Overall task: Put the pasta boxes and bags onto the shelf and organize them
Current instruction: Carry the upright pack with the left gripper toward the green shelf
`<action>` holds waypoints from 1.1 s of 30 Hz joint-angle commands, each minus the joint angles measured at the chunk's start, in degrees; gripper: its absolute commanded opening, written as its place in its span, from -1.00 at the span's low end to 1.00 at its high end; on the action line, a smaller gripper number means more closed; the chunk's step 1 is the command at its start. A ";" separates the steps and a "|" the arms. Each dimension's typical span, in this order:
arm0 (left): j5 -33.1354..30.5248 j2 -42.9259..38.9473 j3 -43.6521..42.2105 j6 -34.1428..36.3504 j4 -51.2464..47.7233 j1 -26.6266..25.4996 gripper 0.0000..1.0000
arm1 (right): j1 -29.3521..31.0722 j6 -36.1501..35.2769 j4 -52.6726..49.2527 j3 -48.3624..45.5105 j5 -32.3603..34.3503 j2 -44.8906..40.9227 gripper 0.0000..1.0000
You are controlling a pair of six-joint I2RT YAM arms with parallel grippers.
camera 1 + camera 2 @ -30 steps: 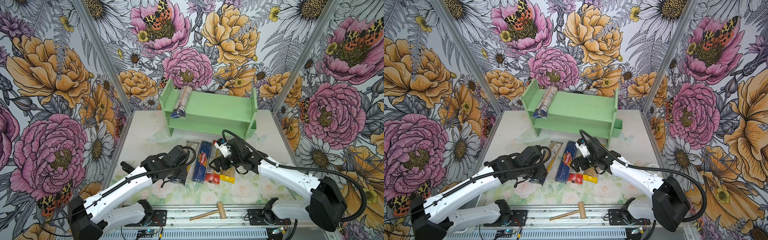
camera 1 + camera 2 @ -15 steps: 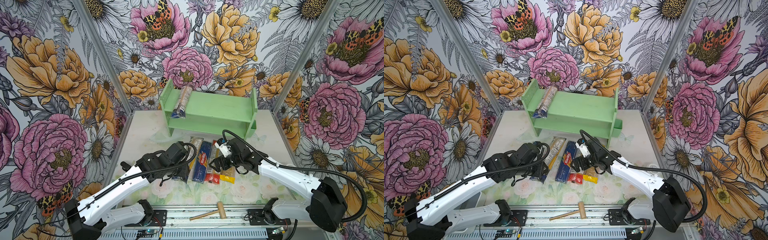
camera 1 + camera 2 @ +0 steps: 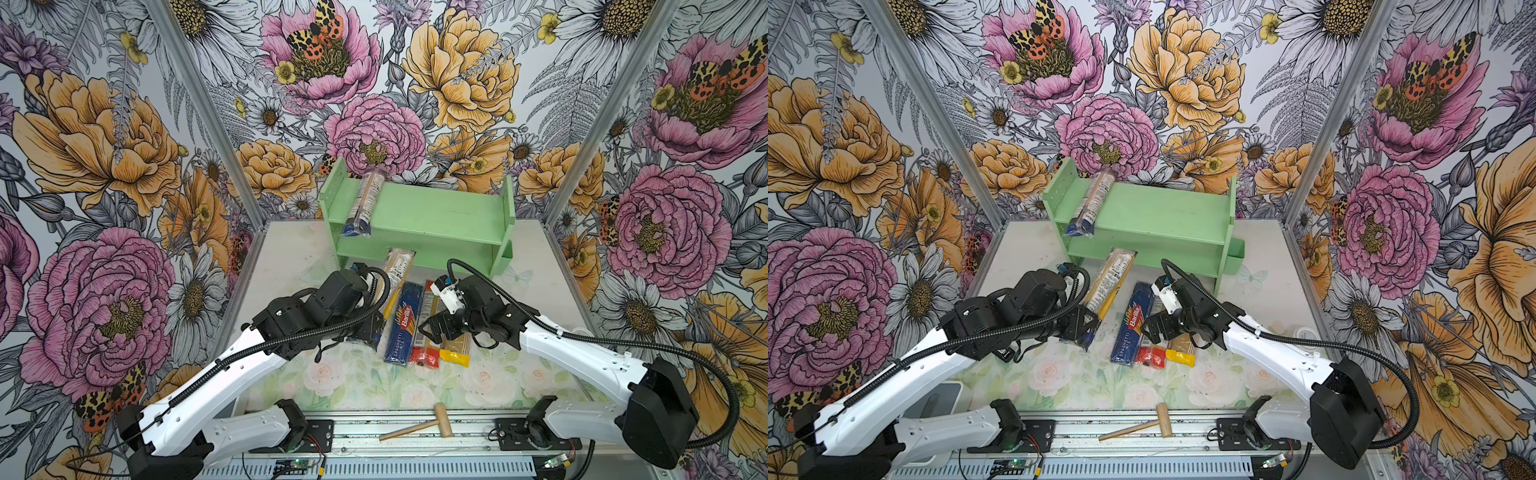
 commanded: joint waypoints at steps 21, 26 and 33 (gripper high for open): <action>-5.74 5.94 15.64 6.81 6.83 -0.41 -1.00 | -0.31 -0.43 0.57 0.08 0.40 -3.76 0.99; -6.78 7.80 17.98 7.96 8.09 -0.36 -1.00 | -0.32 -0.44 0.57 0.18 0.52 -3.46 0.99; -10.56 9.44 21.35 9.75 10.30 -0.32 -1.00 | -0.32 -0.68 0.49 0.12 0.53 -3.59 0.99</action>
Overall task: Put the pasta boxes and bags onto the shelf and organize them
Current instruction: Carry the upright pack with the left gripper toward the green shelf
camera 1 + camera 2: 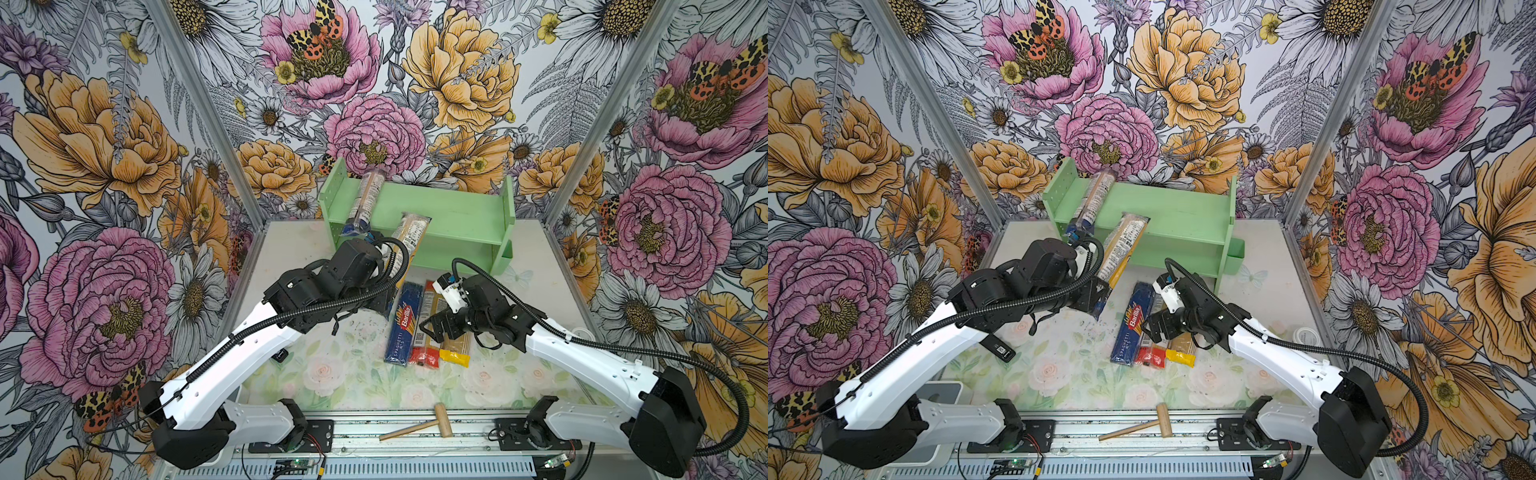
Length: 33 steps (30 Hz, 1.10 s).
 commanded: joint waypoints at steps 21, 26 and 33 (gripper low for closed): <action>-4.56 8.30 16.85 7.50 10.88 2.57 -1.00 | -0.66 -1.41 0.38 -1.37 0.86 -2.47 0.99; -4.59 10.83 20.24 8.42 10.92 2.84 -1.00 | -0.93 -1.50 0.33 -1.94 1.16 -2.70 0.99; -4.44 14.61 24.25 8.91 11.12 3.17 -1.00 | -1.15 -1.49 0.37 -2.85 1.26 -3.35 0.99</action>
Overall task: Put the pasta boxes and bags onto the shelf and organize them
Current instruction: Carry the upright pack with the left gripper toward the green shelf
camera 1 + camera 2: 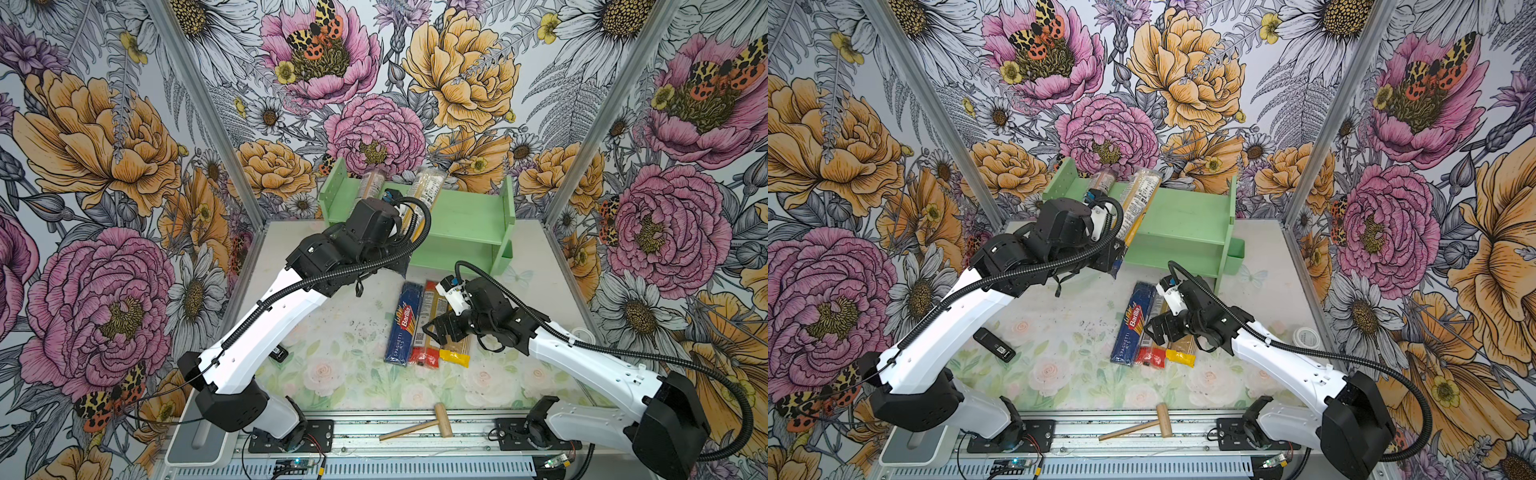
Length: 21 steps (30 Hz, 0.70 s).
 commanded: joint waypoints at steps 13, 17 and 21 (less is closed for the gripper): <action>-3.60 6.47 10.86 3.49 9.89 1.74 -1.00 | -1.04 -0.94 0.44 -2.33 1.44 -3.82 0.99; -2.88 8.17 12.67 3.26 9.94 2.76 -1.00 | -1.07 -0.99 0.51 -2.86 1.72 -4.18 0.99; -2.64 9.30 13.82 3.27 9.97 3.58 -1.00 | -1.22 -1.03 0.57 -2.91 1.68 -3.94 0.99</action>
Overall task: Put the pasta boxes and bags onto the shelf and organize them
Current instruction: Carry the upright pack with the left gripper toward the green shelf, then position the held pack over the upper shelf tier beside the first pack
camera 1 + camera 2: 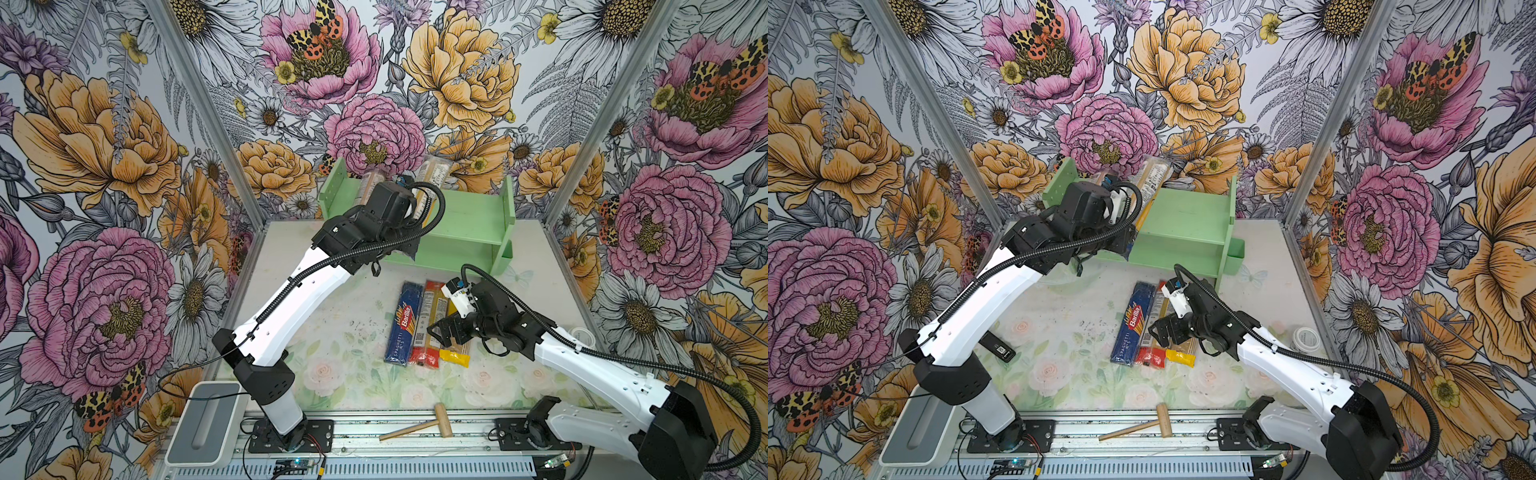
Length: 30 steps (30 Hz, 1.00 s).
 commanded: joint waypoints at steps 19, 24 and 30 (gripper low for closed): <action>-0.47 5.49 10.20 0.77 9.02 2.77 -1.00 | -0.62 -0.89 0.46 -0.59 0.70 -1.23 0.99; -3.12 6.83 11.01 0.79 8.97 2.78 -1.00 | -0.78 -0.99 0.53 -0.59 0.74 -1.05 0.99; -4.86 9.67 11.89 0.54 8.90 2.80 -1.00 | -0.91 -1.06 0.53 -0.61 0.58 -1.05 0.99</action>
